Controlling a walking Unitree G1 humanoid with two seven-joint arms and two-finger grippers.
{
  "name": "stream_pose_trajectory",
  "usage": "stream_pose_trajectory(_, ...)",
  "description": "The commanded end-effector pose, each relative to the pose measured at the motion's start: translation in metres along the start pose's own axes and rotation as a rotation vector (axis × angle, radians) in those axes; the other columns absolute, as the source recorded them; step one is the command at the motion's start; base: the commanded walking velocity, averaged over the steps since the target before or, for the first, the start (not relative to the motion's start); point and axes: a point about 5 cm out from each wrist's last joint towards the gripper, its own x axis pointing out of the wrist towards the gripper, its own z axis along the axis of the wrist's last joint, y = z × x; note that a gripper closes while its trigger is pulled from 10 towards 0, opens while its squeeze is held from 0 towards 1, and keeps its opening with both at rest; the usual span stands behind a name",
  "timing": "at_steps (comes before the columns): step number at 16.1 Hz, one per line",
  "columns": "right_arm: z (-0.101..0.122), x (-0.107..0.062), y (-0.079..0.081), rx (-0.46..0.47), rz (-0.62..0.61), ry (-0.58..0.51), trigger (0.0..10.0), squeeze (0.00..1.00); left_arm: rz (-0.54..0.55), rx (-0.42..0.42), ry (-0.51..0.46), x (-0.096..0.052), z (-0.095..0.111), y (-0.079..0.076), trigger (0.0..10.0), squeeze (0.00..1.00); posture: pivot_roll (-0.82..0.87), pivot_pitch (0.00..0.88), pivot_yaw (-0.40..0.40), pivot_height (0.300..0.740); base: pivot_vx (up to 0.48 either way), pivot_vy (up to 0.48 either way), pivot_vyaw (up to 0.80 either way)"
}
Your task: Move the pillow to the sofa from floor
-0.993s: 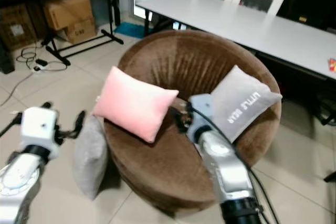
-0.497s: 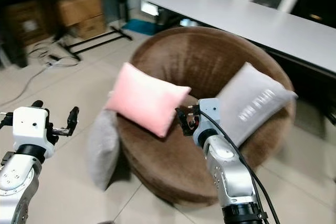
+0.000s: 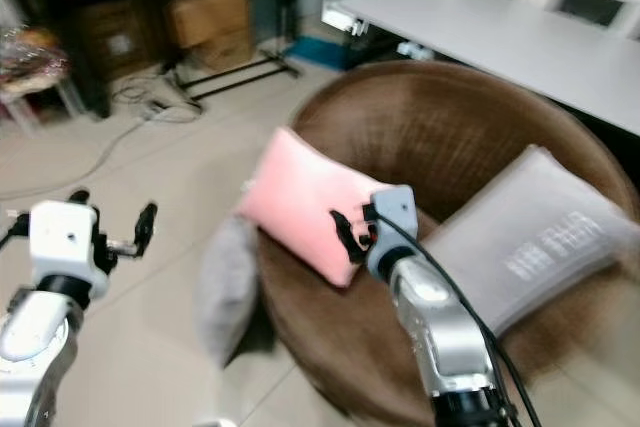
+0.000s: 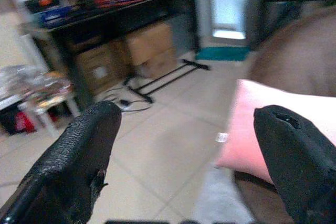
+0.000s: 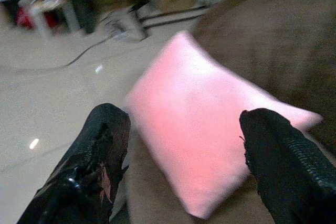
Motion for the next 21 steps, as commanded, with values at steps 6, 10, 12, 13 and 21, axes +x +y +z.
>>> stream_pose_trajectory(6, 0.003, 0.002, 0.001, 0.003, -0.03, -0.001, 10.0, 0.0, -0.034, 0.034, 0.019, -0.002, 0.0, 0.003, 10.0, 0.0, 0.05, 0.0, -0.042, 0.74, 0.315, 0.0, 0.21)
stream_pose_trajectory(10, 0.003, 0.0, -0.012, 0.034, -0.119, -0.007, 10.0, 0.0, -0.081, 0.057, 0.035, -0.004, -0.003, 0.004, 10.0, 0.0, 0.04, 0.0, -0.037, 0.74, 0.064, 0.0, 0.0)
stream_pose_trajectory(12, 0.004, 0.001, -0.012, 0.035, -0.122, -0.009, 10.0, 0.0, -0.101, 0.058, 0.035, -0.004, -0.003, 0.001, 10.0, 0.0, 0.04, 0.0, -0.037, 0.74, 0.0, 0.0, 0.0)
stream_pose_trajectory(13, 0.004, 0.001, -0.011, 0.041, -0.122, -0.007, 10.0, 0.0, -0.103, 0.056, 0.034, -0.004, -0.003, 0.001, 10.0, 0.0, 0.04, 0.0, -0.038, 0.74, 0.0, 0.0, 0.0)
stream_pose_trajectory(21, 0.003, 0.006, -0.02, 0.091, -0.207, -0.02, 10.0, 0.0, -0.088, 0.077, 0.015, -0.004, -0.002, 0.0, 10.0, 0.0, 0.05, 0.0, -0.055, 0.67, 0.0, 0.0, 0.0)
